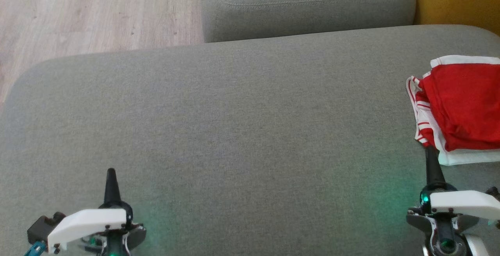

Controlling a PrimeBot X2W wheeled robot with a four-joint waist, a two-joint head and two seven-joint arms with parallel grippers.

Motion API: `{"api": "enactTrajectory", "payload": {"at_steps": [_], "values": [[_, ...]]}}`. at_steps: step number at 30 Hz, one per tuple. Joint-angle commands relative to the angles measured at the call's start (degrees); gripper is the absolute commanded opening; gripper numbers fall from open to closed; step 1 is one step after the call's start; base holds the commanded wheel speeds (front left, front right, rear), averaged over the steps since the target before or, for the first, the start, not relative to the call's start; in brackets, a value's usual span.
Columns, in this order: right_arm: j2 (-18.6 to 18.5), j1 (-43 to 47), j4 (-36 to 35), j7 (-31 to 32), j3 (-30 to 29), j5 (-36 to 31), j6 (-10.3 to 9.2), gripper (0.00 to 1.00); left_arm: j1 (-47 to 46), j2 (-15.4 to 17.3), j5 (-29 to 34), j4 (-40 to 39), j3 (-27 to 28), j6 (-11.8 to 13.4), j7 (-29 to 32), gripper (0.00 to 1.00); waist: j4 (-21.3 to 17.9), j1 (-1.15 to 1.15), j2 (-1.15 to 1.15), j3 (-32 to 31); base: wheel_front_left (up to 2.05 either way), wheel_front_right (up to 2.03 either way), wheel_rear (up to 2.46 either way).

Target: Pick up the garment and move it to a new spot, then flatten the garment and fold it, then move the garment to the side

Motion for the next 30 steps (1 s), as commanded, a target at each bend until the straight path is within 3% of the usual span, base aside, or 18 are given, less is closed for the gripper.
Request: {"api": "enactTrajectory", "payload": {"at_steps": [1,30], "values": [[-1.14,-3.30,-2.31,0.50,0.54,1.95,-0.03,0.00,-2.87,0.44,-1.46,-2.12,2.24,-0.66,0.45,0.00,-0.01,0.00,0.00,-0.03,0.00,0.00,0.00],[-1.07,-4.23,-2.86,5.60,-1.61,22.38,-0.04,0.00,-3.12,0.45,-17.96,-3.34,7.34,-3.30,5.60,0.00,-0.31,0.00,0.00,-0.76,0.00,0.00,0.00]]}}
